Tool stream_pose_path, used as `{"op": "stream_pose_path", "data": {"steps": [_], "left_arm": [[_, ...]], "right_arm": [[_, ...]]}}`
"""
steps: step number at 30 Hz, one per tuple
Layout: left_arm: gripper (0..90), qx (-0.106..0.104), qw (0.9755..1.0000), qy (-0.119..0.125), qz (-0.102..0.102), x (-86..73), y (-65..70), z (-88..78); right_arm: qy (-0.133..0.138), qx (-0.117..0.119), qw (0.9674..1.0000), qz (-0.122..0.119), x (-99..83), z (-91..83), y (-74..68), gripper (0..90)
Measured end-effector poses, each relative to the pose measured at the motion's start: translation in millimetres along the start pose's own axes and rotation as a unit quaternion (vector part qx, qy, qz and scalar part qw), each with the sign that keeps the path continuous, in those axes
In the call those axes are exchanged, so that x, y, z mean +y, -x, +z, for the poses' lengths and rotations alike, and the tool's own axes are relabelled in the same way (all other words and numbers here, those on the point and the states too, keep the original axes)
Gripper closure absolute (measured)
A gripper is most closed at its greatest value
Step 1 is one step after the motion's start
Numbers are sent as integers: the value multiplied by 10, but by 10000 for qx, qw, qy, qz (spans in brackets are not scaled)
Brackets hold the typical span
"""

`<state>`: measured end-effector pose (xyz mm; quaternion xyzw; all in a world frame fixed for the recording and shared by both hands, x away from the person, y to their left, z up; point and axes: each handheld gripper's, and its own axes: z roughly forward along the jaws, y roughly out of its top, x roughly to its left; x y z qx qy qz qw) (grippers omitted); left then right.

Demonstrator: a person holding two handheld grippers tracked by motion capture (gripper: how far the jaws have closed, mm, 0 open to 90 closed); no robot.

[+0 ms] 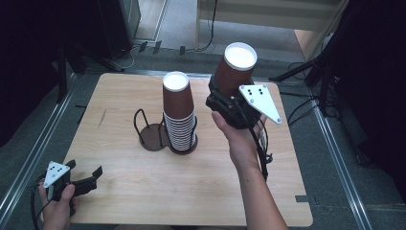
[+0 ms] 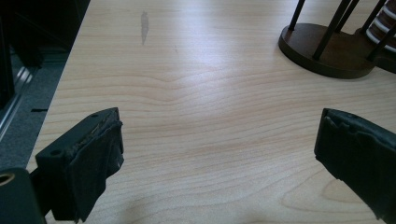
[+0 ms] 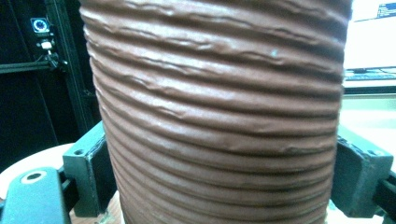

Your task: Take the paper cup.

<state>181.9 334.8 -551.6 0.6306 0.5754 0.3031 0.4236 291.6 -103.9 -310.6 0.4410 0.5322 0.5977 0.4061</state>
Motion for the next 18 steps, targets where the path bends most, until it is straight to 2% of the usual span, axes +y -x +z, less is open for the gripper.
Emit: {"op": "stream_pose_path", "data": {"steps": [8,18], "left_arm": [[17,51,10000,-9,-37,2,-10,2],[17,107,9999,-51,-79,32,-23,-14]], "right_arm": [[-90,-113,9999,50,-144,-124,157,122],[-204,-275,9994,-55,-359,-281,343,122]]}}
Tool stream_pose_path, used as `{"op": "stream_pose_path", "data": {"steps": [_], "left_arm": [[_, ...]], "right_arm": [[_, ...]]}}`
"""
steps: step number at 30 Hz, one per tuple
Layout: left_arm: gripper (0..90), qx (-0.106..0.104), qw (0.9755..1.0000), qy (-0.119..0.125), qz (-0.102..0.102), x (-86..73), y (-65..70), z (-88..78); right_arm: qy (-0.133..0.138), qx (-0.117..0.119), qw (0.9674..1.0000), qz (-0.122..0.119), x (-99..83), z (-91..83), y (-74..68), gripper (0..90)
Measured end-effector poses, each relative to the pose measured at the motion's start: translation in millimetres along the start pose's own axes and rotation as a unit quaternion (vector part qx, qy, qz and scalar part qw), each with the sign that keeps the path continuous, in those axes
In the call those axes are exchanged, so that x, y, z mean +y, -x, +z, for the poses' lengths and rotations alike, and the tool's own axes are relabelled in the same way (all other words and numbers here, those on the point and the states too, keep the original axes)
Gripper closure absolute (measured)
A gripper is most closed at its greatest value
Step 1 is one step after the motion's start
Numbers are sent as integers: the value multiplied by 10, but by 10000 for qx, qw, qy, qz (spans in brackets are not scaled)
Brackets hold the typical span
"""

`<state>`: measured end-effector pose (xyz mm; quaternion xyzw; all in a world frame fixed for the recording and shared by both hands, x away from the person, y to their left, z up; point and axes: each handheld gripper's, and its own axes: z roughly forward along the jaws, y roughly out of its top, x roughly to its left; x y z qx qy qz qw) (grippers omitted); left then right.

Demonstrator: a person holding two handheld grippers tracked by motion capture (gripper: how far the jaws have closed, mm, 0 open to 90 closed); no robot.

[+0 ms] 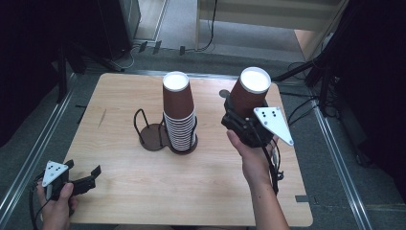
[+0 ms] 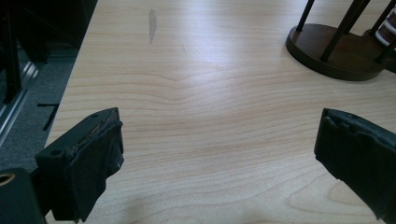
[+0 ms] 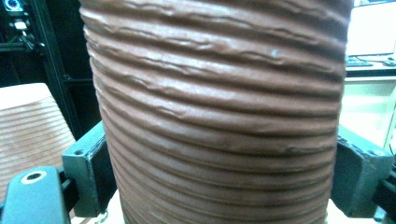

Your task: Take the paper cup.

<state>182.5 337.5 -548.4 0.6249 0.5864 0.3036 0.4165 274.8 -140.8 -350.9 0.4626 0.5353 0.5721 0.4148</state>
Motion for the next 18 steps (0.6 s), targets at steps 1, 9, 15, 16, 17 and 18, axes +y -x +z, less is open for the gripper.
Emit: {"op": "stream_pose_path", "data": {"steps": [1,9,15,16,17,18], "left_arm": [[18,15,10000,-9,7,6,2,-4],[18,-24,9999,95,63,94,94,-17],[18,-89,9995,207,217,193,223,-35],[18,-72,9994,231,242,210,244,-39],[18,-79,9993,248,258,228,264,-43],[18,-99,9992,269,268,243,284,-45]], "right_arm": [[-16,-13,10000,9,-21,-13,14,122],[-40,-123,9999,-39,-161,-119,119,122],[-83,-196,9997,-120,-271,-184,170,122],[-93,-206,9996,-139,-296,-194,176,122],[-122,-220,9996,-139,-322,-207,183,122],[-132,-225,9995,-153,-349,-216,193,122]]}}
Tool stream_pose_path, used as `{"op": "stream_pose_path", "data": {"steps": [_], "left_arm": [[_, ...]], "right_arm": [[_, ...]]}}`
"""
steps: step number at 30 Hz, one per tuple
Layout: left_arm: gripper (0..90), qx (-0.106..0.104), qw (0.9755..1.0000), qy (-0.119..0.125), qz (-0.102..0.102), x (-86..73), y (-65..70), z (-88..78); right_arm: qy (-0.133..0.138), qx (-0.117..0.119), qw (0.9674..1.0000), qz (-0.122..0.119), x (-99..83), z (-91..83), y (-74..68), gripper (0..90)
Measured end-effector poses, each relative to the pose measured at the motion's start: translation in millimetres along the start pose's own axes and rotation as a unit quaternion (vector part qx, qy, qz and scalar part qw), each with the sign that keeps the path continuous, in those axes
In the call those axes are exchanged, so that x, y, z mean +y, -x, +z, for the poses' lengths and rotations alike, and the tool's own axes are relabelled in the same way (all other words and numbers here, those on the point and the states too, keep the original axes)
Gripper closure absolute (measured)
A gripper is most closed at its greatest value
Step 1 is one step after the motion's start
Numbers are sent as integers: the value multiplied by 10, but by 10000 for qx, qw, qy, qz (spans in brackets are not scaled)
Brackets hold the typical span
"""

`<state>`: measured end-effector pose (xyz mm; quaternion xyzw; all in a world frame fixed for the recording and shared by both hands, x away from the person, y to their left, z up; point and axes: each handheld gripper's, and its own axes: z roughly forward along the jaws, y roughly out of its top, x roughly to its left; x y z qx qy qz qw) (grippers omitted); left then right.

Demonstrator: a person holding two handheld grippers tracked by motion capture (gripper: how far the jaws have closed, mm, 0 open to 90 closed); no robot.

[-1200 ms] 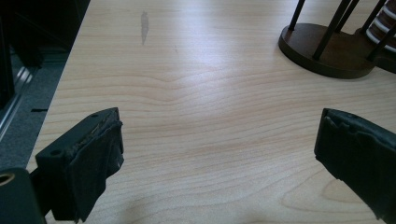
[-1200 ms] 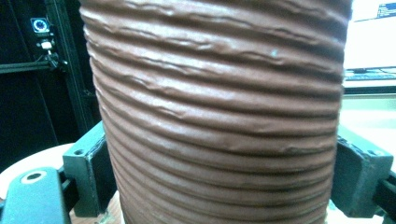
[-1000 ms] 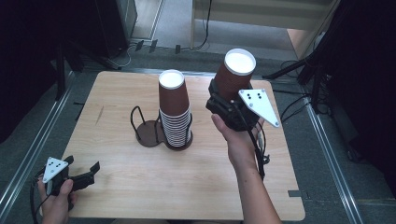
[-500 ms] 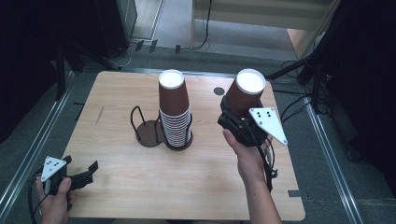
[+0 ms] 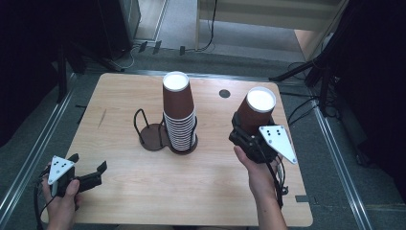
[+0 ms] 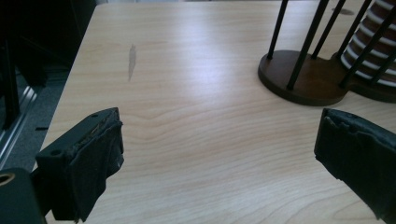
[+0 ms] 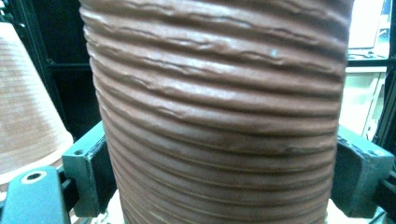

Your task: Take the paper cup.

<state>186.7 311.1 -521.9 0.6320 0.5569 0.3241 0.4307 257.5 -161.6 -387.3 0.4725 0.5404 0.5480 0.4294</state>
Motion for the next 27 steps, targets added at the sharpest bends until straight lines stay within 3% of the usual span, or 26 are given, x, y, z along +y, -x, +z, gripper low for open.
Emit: {"op": "stream_pose_path", "data": {"steps": [6,12,20,27], "left_arm": [[18,-23,9996,34,293,77,121,13],[18,-73,9993,98,352,153,214,29],[18,-95,9978,271,592,310,414,48],[18,-199,9977,383,529,428,522,85]], "right_arm": [[-108,-69,9999,47,-158,-44,66,122],[-212,-124,9997,-68,-303,-79,94,122],[-359,-159,9991,-159,-507,-118,94,122],[-482,-200,9985,-178,-659,-144,97,122]]}}
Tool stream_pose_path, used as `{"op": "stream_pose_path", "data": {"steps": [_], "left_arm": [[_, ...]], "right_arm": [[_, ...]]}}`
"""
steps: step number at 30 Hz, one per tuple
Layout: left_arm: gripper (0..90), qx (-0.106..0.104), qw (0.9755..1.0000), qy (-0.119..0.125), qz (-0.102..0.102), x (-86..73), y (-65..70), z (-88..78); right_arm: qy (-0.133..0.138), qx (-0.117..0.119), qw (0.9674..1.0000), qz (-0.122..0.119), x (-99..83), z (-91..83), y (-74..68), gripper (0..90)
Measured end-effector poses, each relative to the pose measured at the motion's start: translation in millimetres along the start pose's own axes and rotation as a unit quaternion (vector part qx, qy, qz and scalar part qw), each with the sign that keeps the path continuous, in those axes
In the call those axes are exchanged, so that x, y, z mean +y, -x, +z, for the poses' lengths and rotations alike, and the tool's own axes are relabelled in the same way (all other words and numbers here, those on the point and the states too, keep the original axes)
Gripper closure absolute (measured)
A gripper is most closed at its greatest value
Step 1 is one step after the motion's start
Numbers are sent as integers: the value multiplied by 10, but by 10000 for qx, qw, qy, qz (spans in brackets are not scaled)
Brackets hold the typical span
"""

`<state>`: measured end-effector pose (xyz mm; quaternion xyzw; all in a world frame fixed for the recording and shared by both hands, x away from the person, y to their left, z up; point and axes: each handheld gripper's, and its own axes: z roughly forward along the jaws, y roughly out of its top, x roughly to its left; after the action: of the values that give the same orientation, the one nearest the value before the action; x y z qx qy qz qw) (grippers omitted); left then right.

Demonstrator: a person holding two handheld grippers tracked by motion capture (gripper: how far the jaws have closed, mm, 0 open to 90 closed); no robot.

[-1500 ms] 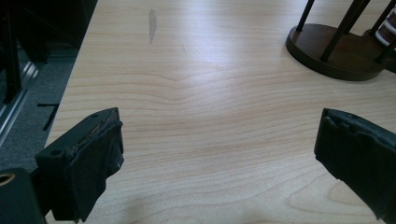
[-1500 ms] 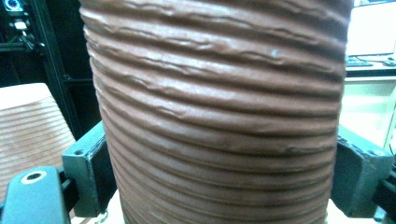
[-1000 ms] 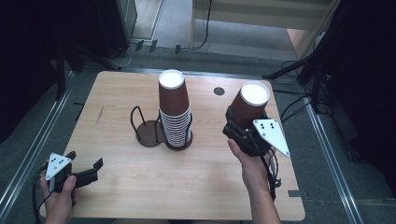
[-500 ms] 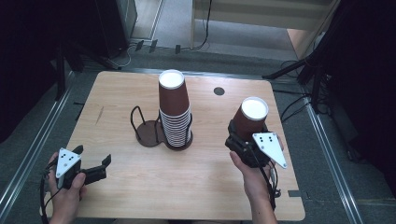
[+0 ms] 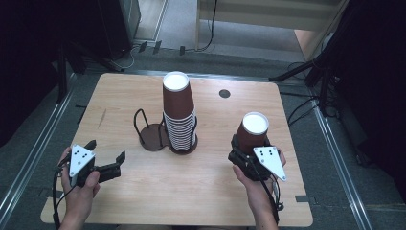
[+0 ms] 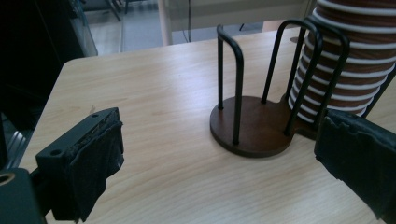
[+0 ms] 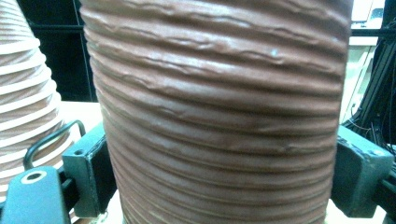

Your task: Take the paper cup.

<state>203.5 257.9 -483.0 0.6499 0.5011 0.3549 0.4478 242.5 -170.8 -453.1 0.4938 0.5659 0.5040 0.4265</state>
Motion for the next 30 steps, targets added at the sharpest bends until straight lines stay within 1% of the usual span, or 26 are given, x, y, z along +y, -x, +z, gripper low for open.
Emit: {"op": "stream_pose_path", "data": {"steps": [1,2,3,5,6,7,9,11,12,13,14,16,18,19,20,21,23,25,26,29,30], "left_arm": [[18,-10,10000,51,26,41,44,17],[18,-10,10000,51,26,41,44,17],[18,-46,9999,83,77,83,93,35],[18,-89,9998,118,116,122,139,50],[18,-89,9998,118,116,122,139,50],[18,-121,9997,129,180,159,172,62],[18,-249,9995,151,75,200,189,60],[18,-273,9994,182,79,219,204,53],[18,-320,9992,210,101,232,227,45],[18,-344,9991,205,103,237,240,49],[18,-379,9991,186,104,241,255,53],[18,-499,9986,164,67,246,298,53],[18,-585,9981,148,113,251,350,59],[18,-626,9978,139,167,253,376,65],[18,-626,9978,139,167,253,376,65],[18,-672,9974,109,232,256,409,76],[18,-821,9964,72,213,262,450,93],[18,-878,9958,71,258,275,497,120],[18,-921,9953,48,294,286,515,132],[18,-1130,9932,16,277,298,590,151],[18,-1130,9932,16,277,298,590,151]], "right_arm": [[-19,-7,10000,-5,-26,0,-6,122],[-14,-30,10000,-38,-41,2,-7,122],[-23,-67,9999,-77,-69,3,-12,122],[-49,-83,9999,-65,-109,4,-20,122],[-42,-68,10000,-52,-131,4,-21,122],[-50,-42,10000,-46,-157,-1,-24,122],[-21,-49,9999,-100,-197,-17,-35,123],[-22,-39,9999,-93,-210,-28,-42,124],[-68,44,9999,-91,-245,-54,-55,124],[-97,76,9999,-114,-253,-60,-59,124],[-115,102,9997,-186,-261,-66,-61,124],[-123,42,9995,-297,-286,-79,-84,125],[-153,67,9993,-328,-323,-81,-106,124],[-174,49,9991,-386,-343,-78,-122,124],[-174,49,9991,-386,-343,-78,-122,124],[-215,67,9989,-408,-362,-75,-140,123],[-327,129,9985,-413,-417,-77,-181,122],[-444,204,9978,-439,-469,-72,-222,122],[-491,235,9973,-494,-500,-68,-251,122],[-605,427,9947,-719,-588,-56,-362,122],[-645,455,9937,-799,-611,-57,-404,121]]}}
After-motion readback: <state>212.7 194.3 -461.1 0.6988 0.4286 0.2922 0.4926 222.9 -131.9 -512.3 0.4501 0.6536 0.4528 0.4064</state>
